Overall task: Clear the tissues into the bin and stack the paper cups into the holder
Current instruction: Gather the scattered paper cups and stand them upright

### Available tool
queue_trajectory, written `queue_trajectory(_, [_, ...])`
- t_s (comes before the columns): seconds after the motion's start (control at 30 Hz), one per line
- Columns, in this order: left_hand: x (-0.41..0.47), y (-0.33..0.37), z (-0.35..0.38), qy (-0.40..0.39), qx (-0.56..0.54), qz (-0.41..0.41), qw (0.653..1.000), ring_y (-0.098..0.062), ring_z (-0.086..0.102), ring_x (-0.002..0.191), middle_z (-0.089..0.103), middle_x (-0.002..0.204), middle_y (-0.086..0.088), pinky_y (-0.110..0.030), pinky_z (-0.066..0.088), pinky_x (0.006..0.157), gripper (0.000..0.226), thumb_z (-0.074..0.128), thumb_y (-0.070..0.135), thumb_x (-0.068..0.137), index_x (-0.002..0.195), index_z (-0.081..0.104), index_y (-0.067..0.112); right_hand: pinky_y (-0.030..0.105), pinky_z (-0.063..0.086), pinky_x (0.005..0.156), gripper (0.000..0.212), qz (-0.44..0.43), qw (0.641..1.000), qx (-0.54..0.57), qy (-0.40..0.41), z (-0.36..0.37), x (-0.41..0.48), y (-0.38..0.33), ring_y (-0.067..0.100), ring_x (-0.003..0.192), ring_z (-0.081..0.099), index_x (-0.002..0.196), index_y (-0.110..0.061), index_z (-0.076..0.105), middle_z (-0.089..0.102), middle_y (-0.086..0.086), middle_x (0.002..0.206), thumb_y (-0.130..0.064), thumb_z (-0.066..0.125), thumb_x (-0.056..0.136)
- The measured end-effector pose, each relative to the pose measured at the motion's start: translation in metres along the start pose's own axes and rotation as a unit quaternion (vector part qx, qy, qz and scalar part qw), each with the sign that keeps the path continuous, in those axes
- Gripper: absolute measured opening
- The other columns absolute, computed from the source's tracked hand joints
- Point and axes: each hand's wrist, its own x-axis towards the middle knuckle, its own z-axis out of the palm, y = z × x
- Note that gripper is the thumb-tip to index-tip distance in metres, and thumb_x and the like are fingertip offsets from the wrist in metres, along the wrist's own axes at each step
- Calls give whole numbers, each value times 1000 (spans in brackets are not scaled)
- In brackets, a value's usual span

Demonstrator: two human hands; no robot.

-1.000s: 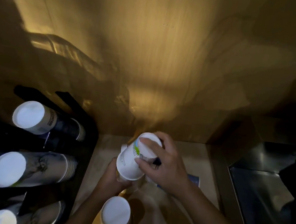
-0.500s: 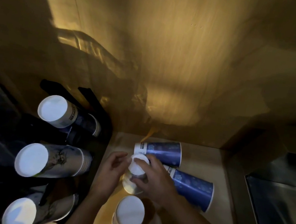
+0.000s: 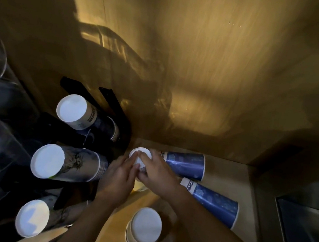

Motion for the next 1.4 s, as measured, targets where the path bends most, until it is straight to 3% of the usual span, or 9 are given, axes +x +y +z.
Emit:
queue_trajectory(0.13, [0, 5, 0, 6, 64, 14, 998, -32, 51, 116, 55, 129, -16, -43, 47, 90, 41, 38, 28, 97, 133, 49, 11, 42, 33, 97, 48, 1, 1000, -14, 21, -11, -8, 4, 27, 120, 38, 133, -18, 36, 41, 10, 137, -33, 49, 89])
queue_trajectory(0.23, [0, 15, 0, 50, 83, 55, 994, -41, 55, 111, 57, 123, -25, -49, 48, 87, 43, 42, 30, 89, 115, 61, 2, 34, 33, 90, 37, 33, 994, 24, 104, -21, -28, 17, 20, 112, 44, 123, -15, 48, 52, 6, 125, -27, 52, 88])
queue_trajectory(0.33, [12, 35, -2, 78, 84, 94, 989, -36, 55, 107, 59, 118, -19, -47, 46, 87, 37, 48, 31, 84, 108, 62, 7, 35, 36, 87, 27, 80, 988, -15, 131, -27, -53, 42, 23, 106, 52, 111, -12, 56, 59, 8, 113, -23, 52, 87])
queue_trajectory(0.43, [32, 60, 3, 31, 108, 156, 981, -29, 54, 105, 60, 115, -10, -41, 43, 88, 34, 53, 30, 86, 115, 59, 14, 36, 33, 91, 32, 125, 986, -76, 76, -26, -76, 64, 22, 108, 49, 114, -16, 52, 56, 5, 115, -30, 52, 86])
queue_trajectory(0.57, [59, 82, 25, -63, 157, 192, 967, -25, 49, 107, 58, 116, -6, -35, 37, 89, 34, 53, 31, 86, 117, 54, 19, 36, 27, 95, 58, 160, 979, -122, -14, -17, -95, 85, 22, 117, 41, 130, -19, 36, 48, 4, 129, -44, 53, 81])
queue_trajectory(0.87, [91, 69, 76, -237, 312, 143, 909, -31, 48, 121, 49, 136, -11, -40, 39, 98, 56, 62, 30, 82, 132, 38, 18, 41, 28, 95, 71, 187, 965, -147, -110, -10, -95, 100, 28, 115, 41, 133, -16, 28, 45, 11, 132, -48, 58, 77])
queue_trajectory(1.13, [111, 55, 98, -251, 398, 62, 880, -36, 32, 132, 38, 142, -18, -43, 21, 111, 57, 49, 35, 92, 139, 25, 16, 41, 27, 96, 69, 188, 966, -127, -125, -19, -94, 105, 28, 114, 43, 131, -18, 32, 47, 9, 130, -47, 60, 75])
queue_trajectory(1.3, [110, 60, 90, -231, 385, 80, 890, -38, 47, 119, 47, 132, -22, -41, 35, 100, 71, 53, 31, 86, 141, 14, 10, 39, 27, 97, 70, 198, 963, -115, -139, -25, -94, 106, 27, 114, 44, 131, -17, 31, 48, 9, 128, -45, 61, 75])
queue_trajectory(1.4, [109, 72, 73, -203, 291, 121, 927, -36, 55, 109, 51, 128, -16, -42, 44, 89, 79, 62, 38, 79, 141, 19, 12, 40, 28, 98, 72, 195, 964, -104, -150, -26, -96, 106, 27, 115, 44, 134, -19, 28, 47, 9, 131, -43, 62, 76])
